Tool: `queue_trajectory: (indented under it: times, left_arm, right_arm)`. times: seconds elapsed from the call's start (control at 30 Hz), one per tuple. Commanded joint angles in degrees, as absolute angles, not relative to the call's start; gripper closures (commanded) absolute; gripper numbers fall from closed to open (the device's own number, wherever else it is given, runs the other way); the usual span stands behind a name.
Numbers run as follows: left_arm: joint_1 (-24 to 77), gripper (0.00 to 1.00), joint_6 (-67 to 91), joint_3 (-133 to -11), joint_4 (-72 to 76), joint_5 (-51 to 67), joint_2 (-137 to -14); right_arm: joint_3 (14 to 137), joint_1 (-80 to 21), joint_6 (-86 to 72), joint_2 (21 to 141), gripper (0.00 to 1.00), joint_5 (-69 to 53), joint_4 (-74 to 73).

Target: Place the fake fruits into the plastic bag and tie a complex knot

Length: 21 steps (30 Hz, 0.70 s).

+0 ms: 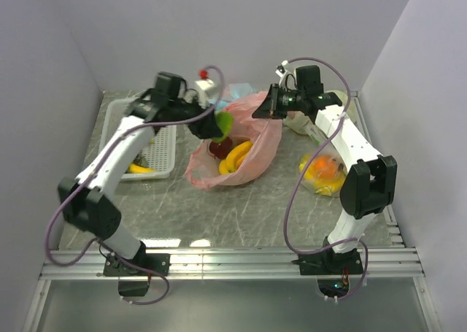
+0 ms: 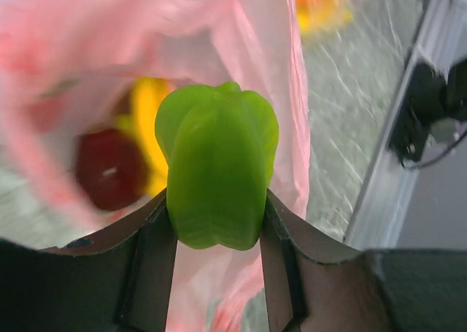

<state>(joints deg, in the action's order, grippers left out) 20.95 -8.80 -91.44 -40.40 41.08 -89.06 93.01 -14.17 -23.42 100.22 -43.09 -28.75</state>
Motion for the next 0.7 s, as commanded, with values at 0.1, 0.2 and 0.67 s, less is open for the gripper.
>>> queue_trajectory:
  times: [0.1, 0.2, 0.67]
  left_arm:
    - [28.73, 0.73, -6.26, -96.31, -34.05, 38.51, -104.39]
    - [29.62, 0.34, 1.64, -102.03, -28.85, 31.74, -111.34]
    - [13.40, 0.01, -18.61, -88.07, -48.81, 41.65, -82.54]
  right_arm:
    - [93.26, -13.36, -26.10, 95.19, 1.00, -44.38, -23.56]
    - [91.32, -13.36, -26.19, 93.96, 1.00, -44.39, -23.55]
    - [89.21, -12.39, -23.21, 95.27, 1.00, -45.35, -25.31]
